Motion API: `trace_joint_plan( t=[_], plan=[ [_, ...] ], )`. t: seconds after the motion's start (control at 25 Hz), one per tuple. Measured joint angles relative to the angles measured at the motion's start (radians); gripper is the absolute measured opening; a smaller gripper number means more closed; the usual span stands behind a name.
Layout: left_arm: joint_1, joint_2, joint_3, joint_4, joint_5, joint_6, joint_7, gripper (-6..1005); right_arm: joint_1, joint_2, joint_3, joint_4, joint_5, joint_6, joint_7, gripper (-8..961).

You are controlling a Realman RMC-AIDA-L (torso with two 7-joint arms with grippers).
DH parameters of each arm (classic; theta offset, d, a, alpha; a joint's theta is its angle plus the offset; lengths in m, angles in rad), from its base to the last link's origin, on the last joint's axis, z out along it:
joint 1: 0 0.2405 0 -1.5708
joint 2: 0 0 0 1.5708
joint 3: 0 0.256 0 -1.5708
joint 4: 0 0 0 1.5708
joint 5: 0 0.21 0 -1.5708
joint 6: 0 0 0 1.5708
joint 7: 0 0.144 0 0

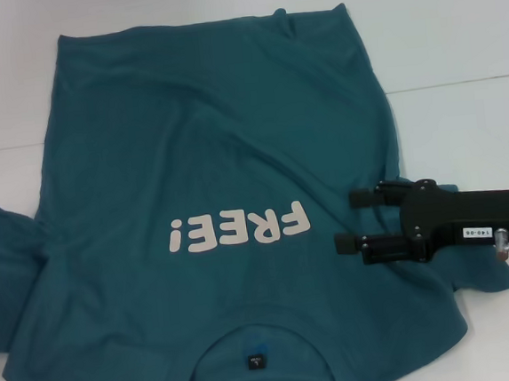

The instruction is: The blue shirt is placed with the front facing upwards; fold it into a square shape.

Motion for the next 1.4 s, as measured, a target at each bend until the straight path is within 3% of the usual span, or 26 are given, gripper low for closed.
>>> trace_joint_plan(
  t=[0.6,1.12,1.4],
  plan=[
    [-0.02,0.014,0.0,0.078,0.048,-0.005,-0.028,3,0.006,0.009,-0.002,0.005,0.011,0.001,0.006,914],
    [-0.023,0.012,0.011,0.106,0.05,0.007,-0.036,3,0.009,0.013,-0.002,0.007,0.011,0.001,0.007,914],
    [-0.023,0.008,0.012,0.115,0.044,0.093,-0.089,3,0.009,0.013,0.0,0.007,0.011,0.002,0.003,911]
  ],
)
